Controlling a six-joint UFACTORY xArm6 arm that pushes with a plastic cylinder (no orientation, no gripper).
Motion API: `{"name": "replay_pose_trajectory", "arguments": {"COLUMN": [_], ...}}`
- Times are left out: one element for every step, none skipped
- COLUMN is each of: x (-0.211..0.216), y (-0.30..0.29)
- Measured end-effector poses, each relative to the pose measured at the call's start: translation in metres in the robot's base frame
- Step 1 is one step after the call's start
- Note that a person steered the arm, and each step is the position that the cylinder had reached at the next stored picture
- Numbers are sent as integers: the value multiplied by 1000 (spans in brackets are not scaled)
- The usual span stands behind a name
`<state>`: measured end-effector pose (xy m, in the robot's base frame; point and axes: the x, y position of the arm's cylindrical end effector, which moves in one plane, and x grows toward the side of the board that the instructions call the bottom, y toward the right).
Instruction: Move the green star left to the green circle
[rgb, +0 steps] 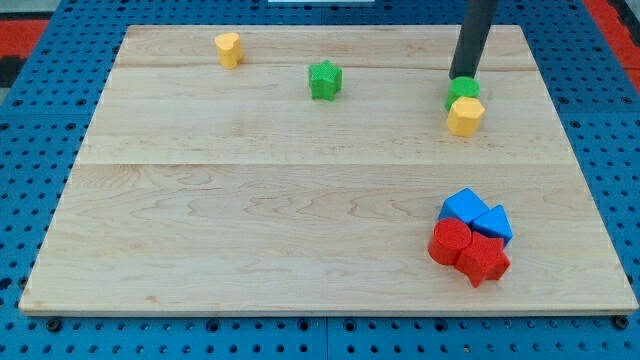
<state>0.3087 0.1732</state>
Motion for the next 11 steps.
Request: {"name": "replay_pose_trajectory", "arguments": {"x": [-42,-79,-87,-35,-8,-7,11,27,27,64,78], "y": [-14,-93,-173,-177,-173,-198,-192,-134,-175,-173,-101]}}
